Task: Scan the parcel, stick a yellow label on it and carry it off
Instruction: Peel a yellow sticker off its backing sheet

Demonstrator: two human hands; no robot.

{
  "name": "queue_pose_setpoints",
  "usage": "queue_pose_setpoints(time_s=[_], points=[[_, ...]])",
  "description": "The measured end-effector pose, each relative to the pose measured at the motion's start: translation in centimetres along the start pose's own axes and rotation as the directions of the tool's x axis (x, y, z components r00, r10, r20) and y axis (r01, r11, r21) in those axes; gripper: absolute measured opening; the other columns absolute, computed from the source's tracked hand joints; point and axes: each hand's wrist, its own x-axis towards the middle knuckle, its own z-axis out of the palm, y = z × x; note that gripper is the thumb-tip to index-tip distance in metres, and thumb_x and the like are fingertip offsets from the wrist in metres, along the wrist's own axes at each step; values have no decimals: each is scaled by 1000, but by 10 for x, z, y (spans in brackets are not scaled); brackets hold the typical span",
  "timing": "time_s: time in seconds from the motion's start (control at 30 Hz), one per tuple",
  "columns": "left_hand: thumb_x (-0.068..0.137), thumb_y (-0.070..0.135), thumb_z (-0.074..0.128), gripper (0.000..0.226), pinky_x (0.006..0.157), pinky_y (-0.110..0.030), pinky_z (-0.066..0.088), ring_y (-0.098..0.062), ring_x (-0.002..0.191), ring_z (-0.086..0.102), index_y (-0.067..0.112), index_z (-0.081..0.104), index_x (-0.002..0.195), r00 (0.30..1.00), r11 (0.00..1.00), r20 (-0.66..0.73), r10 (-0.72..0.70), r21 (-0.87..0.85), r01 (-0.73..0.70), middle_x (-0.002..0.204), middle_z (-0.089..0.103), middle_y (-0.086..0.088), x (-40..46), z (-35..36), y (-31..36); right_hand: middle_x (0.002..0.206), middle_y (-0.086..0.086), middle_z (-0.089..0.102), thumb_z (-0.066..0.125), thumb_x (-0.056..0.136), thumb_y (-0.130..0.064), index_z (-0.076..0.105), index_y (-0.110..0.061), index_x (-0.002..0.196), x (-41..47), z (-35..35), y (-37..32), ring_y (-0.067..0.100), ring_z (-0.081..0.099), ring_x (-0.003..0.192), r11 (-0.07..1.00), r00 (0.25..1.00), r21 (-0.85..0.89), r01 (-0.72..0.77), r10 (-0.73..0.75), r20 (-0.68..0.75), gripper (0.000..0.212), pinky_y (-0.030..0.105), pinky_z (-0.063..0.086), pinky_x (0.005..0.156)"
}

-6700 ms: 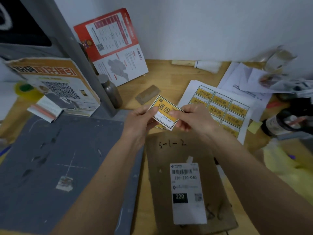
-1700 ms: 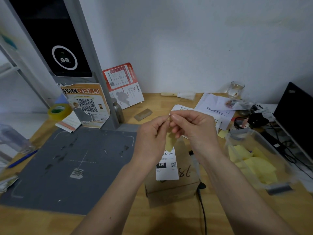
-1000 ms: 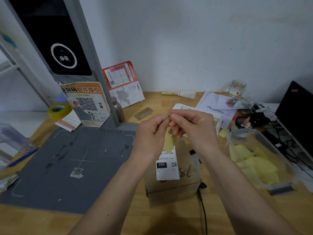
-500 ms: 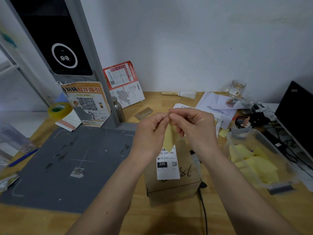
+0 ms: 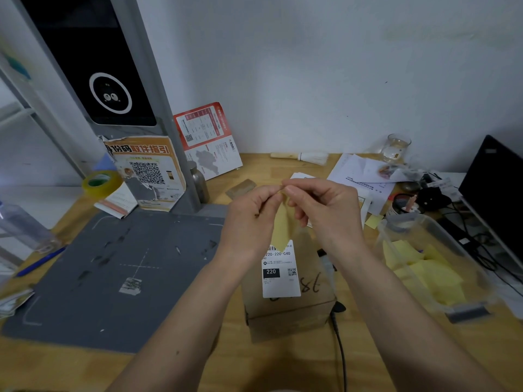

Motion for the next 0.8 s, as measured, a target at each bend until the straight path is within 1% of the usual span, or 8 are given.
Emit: queue_pose_setpoints(time_s=[0.13, 0.17, 0.27, 0.37, 0.5, 0.53, 0.67, 0.8], points=[[95, 13, 52, 20, 77, -41, 49, -27, 85, 62, 15, 72, 95, 1000, 1000, 24, 13, 0, -13, 87, 71, -10, -2, 1, 1, 53, -6, 62, 69, 82, -5, 74, -25, 78, -1, -1, 2, 7, 50, 45, 1000, 1000, 1, 1, -1, -4, 21, 20, 43, 43], [95, 13, 52, 20, 77, -42, 48, -30, 85, 61, 14, 72, 95, 999, 1000, 30, 16, -2, -16, 88, 71, -13, -3, 1, 1, 53, -6, 62, 69, 81, -4, 74, -24, 79, -1, -2, 3, 7, 50, 45, 1000, 1000, 0, -5, 5, -2, 20, 20, 43, 43], [95, 12, 52, 21, 76, -40, 47, -34, 87, 61, 15, 72, 93, 999, 1000, 37, 15, -20, -14, 88, 71, -15, -4, 1, 0, 53, -5, 63, 70, 80, -3, 74, -21, 80, -1, -3, 3, 7, 51, 45, 999, 999, 6, -34, 34, 12, 18, 19, 43, 44], [94, 13, 52, 21, 75, -45, 47, -36, 83, 61, 17, 72, 92, 999, 1000, 43, 10, -24, -9, 88, 71, -18, -4, 2, 0, 54, -5, 63, 71, 79, -2, 74, -19, 81, -1, -4, 3, 6, 52, 45, 999, 998, 9, -53, 53, 24, 18, 18, 43, 44], [95, 14, 52, 22, 78, -43, 49, -33, 88, 63, 21, 73, 96, 999, 999, 33, -1, -33, 2, 90, 73, -11, -4, 4, 0, 54, -5, 64, 72, 78, -3, 74, -20, 81, -1, -5, 4, 7, 52, 46, 998, 998, 14, -58, 58, 15, 17, 19, 44, 45], [95, 14, 52, 21, 78, -42, 49, -32, 88, 63, 21, 72, 96, 999, 999, 32, -2, -35, 3, 90, 73, -10, -4, 4, 0, 54, -6, 64, 73, 78, -4, 74, -20, 81, -1, -6, 4, 7, 52, 46, 998, 998, 15, -55, 55, 10, 16, 19, 44, 45], [95, 14, 53, 19, 73, -42, 47, -36, 85, 60, 15, 72, 94, 1000, 1000, 28, -5, -15, 5, 87, 70, -18, -3, 5, 0, 52, -5, 62, 70, 80, -5, 74, -20, 78, -1, -6, 4, 8, 51, 44, 1000, 1000, 6, -30, 30, -10, 16, 20, 43, 43], [95, 13, 52, 19, 73, -48, 48, -38, 83, 60, 12, 71, 93, 999, 1000, 40, -3, -4, 3, 87, 68, -22, -2, 6, -1, 55, -3, 62, 70, 80, -3, 74, -19, 80, 0, -7, 4, 7, 51, 45, 999, 999, -2, -39, 39, 0, 16, 18, 43, 43]])
